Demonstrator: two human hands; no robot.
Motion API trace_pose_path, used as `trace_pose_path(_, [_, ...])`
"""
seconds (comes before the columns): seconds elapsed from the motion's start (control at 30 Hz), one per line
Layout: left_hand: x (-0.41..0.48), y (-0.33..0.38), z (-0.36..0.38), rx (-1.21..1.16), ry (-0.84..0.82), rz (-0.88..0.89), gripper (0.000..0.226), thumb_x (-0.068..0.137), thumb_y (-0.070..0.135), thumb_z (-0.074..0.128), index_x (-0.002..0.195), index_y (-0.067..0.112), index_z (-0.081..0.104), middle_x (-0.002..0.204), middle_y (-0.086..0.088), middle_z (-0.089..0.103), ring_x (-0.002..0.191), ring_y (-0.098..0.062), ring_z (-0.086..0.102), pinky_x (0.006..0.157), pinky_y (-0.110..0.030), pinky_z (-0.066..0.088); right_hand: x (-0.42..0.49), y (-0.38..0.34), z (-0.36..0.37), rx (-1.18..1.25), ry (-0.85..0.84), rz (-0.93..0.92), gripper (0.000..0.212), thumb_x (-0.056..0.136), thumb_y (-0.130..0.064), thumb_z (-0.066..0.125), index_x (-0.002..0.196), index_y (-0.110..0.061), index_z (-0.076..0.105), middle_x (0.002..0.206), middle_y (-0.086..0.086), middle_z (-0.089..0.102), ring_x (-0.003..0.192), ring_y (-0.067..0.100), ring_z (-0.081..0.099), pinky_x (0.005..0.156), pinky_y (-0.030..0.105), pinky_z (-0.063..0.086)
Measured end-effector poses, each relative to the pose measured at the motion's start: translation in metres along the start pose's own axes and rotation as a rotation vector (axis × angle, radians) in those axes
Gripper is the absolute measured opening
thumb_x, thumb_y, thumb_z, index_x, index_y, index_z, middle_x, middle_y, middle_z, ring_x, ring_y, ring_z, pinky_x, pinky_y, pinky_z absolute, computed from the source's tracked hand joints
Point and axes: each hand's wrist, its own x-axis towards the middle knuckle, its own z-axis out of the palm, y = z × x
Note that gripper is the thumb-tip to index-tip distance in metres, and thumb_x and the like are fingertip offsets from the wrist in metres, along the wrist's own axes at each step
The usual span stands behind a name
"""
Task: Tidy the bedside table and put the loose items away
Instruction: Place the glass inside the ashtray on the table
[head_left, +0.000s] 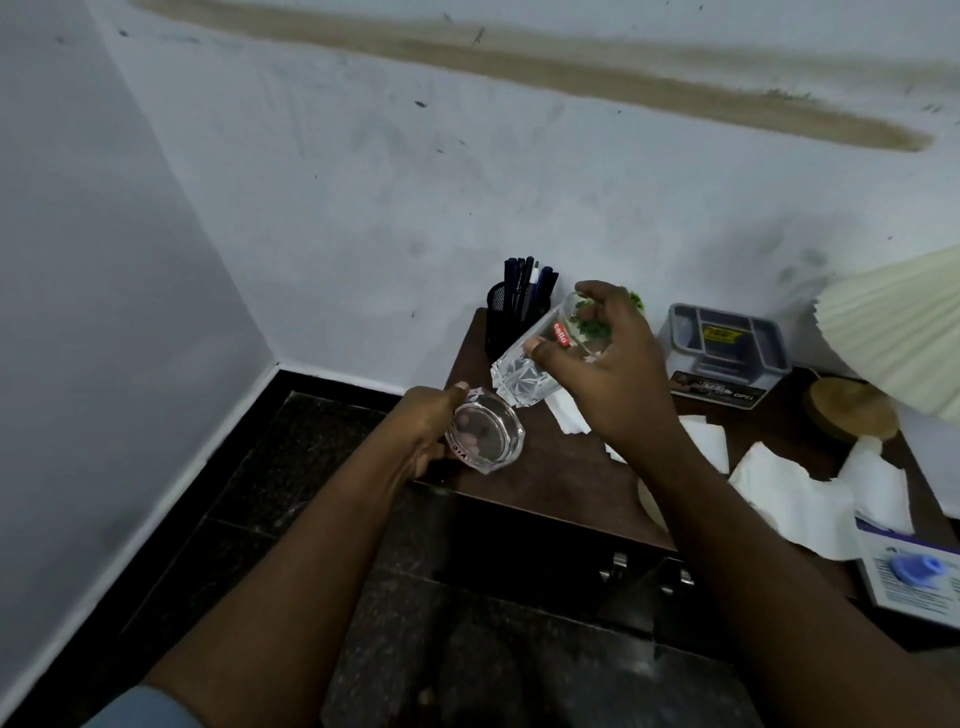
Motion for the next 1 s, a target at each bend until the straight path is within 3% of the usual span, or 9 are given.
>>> trace_pose_path(0.07, [0.003, 0.0, -0.004, 0.033, 0.057, 0.036, 0.037, 0.098, 0.028, 0.067, 0.11, -0.007, 0.069, 0.09, -0.022, 0.075, 0.066, -0.034, 0.072, 0.066, -0.046, 0.064, 0.0, 0.0, 0.006, -0.021, -0.042, -0.012, 0.069, 0.074, -0.041, 0.086, 0.134, -0.028, 0.055, 0.124, -0.004, 0.061, 0.114, 0.01, 0.06, 0.096, 0.033, 0.053])
trace_pose_path(0.17, [0.007, -0.001, -0.013, 0.069, 0.153, 0.119, 0.044, 0.091, 0.026, 0.076, 0.1, -0.016, 0.069, 0.093, -0.029, 0.074, 0.08, -0.039, 0.073, 0.073, -0.051, 0.06, -0.003, 0.0, 0.015, -0.058, -0.123, -0.056, 0.07, 0.074, -0.041, 0.085, 0.136, -0.028, 0.054, 0.123, -0.004, 0.06, 0.112, 0.009, 0.06, 0.096, 0.031, 0.052])
trace_pose_path(0.23, [0.007, -0.002, -0.017, 0.088, 0.181, 0.185, 0.041, 0.088, 0.023, 0.079, 0.083, -0.017, 0.068, 0.083, -0.032, 0.071, 0.072, -0.032, 0.067, 0.067, -0.047, 0.055, -0.006, 0.002, 0.023, -0.084, -0.176, -0.083, 0.072, 0.075, -0.04, 0.085, 0.138, -0.028, 0.053, 0.123, -0.005, 0.057, 0.113, 0.007, 0.056, 0.094, 0.024, 0.05])
trace_pose_path(0.3, [0.008, -0.004, -0.021, 0.164, 0.194, 0.24, 0.043, 0.086, 0.023, 0.081, 0.06, -0.007, 0.062, 0.066, -0.026, 0.062, 0.064, -0.028, 0.058, 0.062, -0.044, 0.048, -0.008, 0.002, 0.031, -0.107, -0.222, -0.097, 0.075, 0.074, -0.041, 0.086, 0.139, -0.029, 0.052, 0.123, -0.008, 0.054, 0.11, 0.0, 0.053, 0.088, 0.007, 0.042])
trace_pose_path(0.37, [0.008, -0.005, -0.024, 0.26, 0.209, 0.273, 0.048, 0.086, 0.028, 0.08, 0.059, -0.007, 0.061, 0.061, -0.024, 0.057, 0.061, -0.027, 0.053, 0.062, -0.042, 0.046, -0.01, 0.002, 0.038, -0.118, -0.261, -0.109, 0.077, 0.073, -0.042, 0.087, 0.14, -0.029, 0.051, 0.122, -0.01, 0.05, 0.103, -0.005, 0.051, 0.084, 0.0, 0.038])
trace_pose_path(0.43, [0.006, -0.006, -0.026, 0.358, 0.225, 0.301, 0.048, 0.087, 0.032, 0.078, 0.069, -0.011, 0.068, 0.066, -0.029, 0.065, 0.059, -0.031, 0.057, 0.062, -0.048, 0.054, -0.012, 0.002, 0.044, -0.136, -0.298, -0.119, 0.08, 0.073, -0.043, 0.086, 0.143, -0.028, 0.049, 0.126, -0.008, 0.05, 0.109, -0.003, 0.05, 0.09, 0.007, 0.042])
trace_pose_path(0.57, [0.003, -0.008, -0.028, 0.439, 0.254, 0.333, 0.033, 0.087, 0.032, 0.078, 0.073, 0.001, 0.078, 0.068, -0.021, 0.072, 0.071, -0.039, 0.073, 0.067, -0.051, 0.063, -0.014, 0.003, 0.053, -0.205, -0.367, -0.135, 0.08, 0.074, -0.042, 0.084, 0.145, -0.03, 0.047, 0.135, -0.004, 0.049, 0.12, 0.009, 0.053, 0.098, 0.034, 0.052])
trace_pose_path(0.8, [0.003, -0.008, -0.031, 0.481, 0.273, 0.326, 0.022, 0.083, 0.027, 0.081, 0.07, 0.009, 0.079, 0.066, -0.012, 0.074, 0.067, -0.029, 0.073, 0.071, -0.045, 0.063, -0.018, 0.007, 0.063, -0.286, -0.436, -0.139, 0.085, 0.074, -0.043, 0.085, 0.148, -0.032, 0.045, 0.136, -0.004, 0.048, 0.122, 0.012, 0.051, 0.094, 0.027, 0.046])
trace_pose_path(1.0, [0.002, -0.008, -0.032, 0.514, 0.287, 0.317, 0.022, 0.081, 0.018, 0.079, 0.064, 0.005, 0.076, 0.064, -0.014, 0.073, 0.066, -0.031, 0.073, 0.067, -0.045, 0.063, -0.02, 0.006, 0.07, -0.332, -0.484, -0.166, 0.087, 0.076, -0.042, 0.085, 0.151, -0.03, 0.043, 0.139, -0.003, 0.047, 0.124, 0.014, 0.052, 0.1, 0.034, 0.048])
